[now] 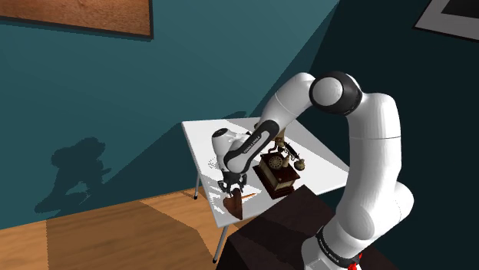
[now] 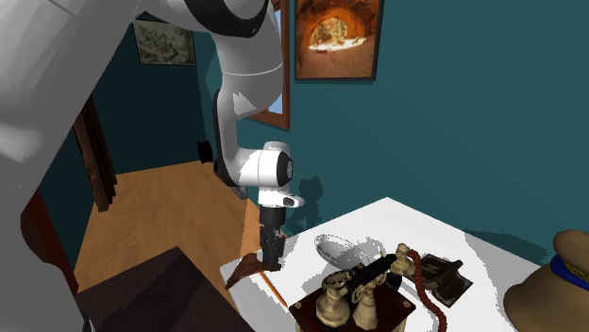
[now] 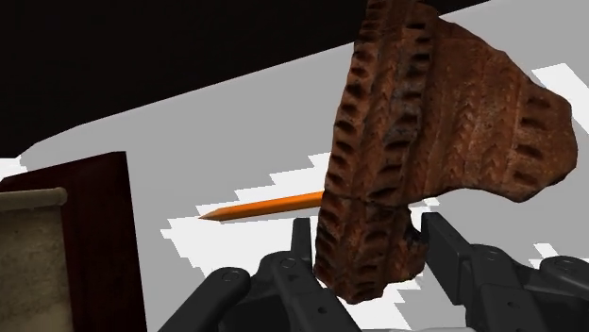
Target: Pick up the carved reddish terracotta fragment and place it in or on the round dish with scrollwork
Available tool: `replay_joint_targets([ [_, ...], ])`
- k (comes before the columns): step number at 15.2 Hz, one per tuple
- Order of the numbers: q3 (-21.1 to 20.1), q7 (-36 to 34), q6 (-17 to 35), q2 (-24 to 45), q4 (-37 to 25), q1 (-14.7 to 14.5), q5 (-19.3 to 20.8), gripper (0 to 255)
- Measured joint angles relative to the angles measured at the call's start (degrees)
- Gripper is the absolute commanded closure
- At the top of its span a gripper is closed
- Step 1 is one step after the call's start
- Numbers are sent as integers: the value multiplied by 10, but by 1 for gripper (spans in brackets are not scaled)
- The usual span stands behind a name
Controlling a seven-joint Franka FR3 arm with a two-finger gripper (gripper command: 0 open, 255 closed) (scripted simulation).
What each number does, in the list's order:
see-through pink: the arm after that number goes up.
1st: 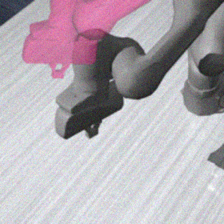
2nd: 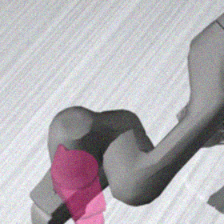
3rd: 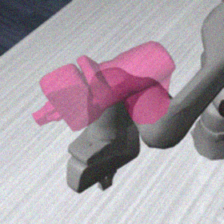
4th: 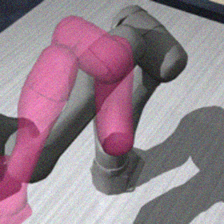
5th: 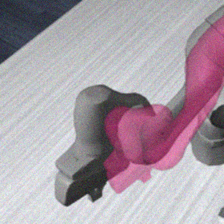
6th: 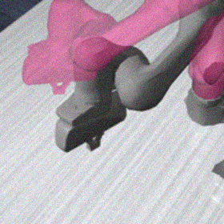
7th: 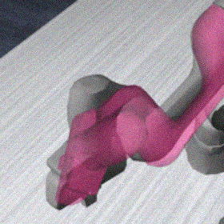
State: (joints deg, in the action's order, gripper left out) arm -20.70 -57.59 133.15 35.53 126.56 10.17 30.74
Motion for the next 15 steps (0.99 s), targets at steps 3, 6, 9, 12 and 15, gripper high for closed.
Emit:
replay_joint_targets([
  [3, -10, 11, -14, -24, 8, 8, -13, 255],
  [6, -20, 19, -26, -47, 17, 14, -26, 255],
  [9, -31, 31, -41, -73, 25, 23, -41, 255],
  [12, -39, 41, -55, -93, 28, 28, -54, 255],
  [15, -49, 53, -70, -118, 34, 34, -70, 255],
])
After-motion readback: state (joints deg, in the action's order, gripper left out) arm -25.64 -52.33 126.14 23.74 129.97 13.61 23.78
